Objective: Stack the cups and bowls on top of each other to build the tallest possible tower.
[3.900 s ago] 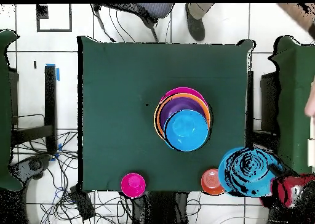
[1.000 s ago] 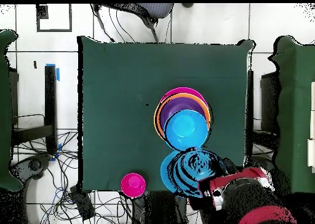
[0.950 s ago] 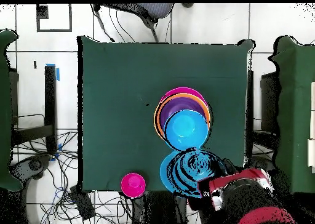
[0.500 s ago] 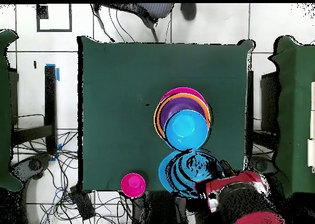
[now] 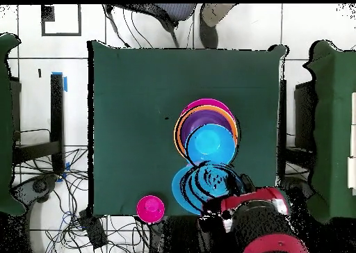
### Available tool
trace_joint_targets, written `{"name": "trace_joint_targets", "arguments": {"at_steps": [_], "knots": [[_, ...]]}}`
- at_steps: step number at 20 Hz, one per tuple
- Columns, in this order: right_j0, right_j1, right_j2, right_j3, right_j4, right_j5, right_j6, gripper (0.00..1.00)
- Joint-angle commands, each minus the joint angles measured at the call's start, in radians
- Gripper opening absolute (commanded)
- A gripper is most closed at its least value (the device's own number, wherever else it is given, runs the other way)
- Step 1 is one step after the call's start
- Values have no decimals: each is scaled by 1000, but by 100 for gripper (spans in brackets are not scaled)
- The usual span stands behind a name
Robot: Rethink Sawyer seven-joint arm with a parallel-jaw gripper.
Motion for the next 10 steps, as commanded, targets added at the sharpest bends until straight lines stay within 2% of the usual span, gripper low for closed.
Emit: {"name": "trace_joint_targets", "arguments": {"at_steps": [1, 10], "knots": [[72, 42, -62, 166, -21, -57, 131, 0], [104, 50, -104, 190, -1, -111, 100, 0]]}}
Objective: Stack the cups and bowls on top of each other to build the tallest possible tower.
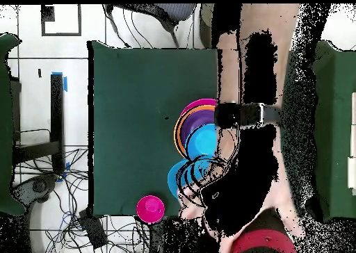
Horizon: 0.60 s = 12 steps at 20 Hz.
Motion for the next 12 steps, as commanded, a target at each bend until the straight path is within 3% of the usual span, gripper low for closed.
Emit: {"name": "trace_joint_targets", "arguments": {"at_steps": [1, 12], "knots": [[51, 37, -74, 178, -10, -42, 98, 0], [42, 28, -57, 210, 3, -96, 88, 0]]}}
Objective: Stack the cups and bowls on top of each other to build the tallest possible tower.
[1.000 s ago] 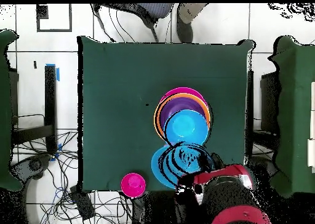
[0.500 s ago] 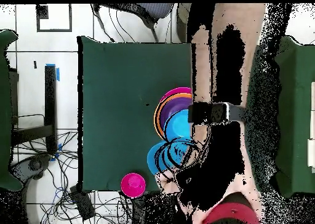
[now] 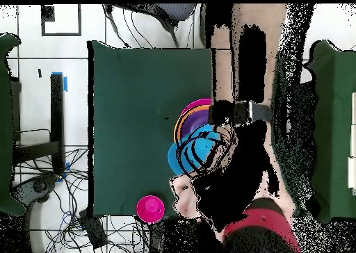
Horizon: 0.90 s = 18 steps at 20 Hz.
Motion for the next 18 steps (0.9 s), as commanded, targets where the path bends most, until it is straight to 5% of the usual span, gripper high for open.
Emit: {"name": "trace_joint_targets", "arguments": {"at_steps": [1, 18], "knots": [[41, -20, -115, 209, -52, 69, 67, 0], [47, -25, -108, 247, -31, -6, 51, 0]]}}
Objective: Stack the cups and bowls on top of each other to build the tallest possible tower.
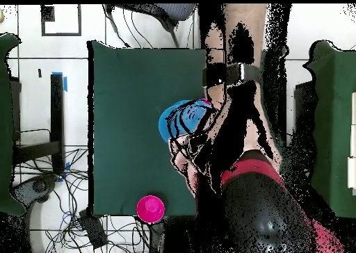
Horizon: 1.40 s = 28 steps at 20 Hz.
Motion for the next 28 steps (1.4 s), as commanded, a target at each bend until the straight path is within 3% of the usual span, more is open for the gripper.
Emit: {"name": "trace_joint_targets", "arguments": {"at_steps": [1, 16, 28], "knots": [[49, -164, -186, 250, -174, 121, 52, 0], [47, -156, -189, 299, -109, 35, -41, 0], [46, -150, -187, 344, -15, -12, -129, 0]]}}
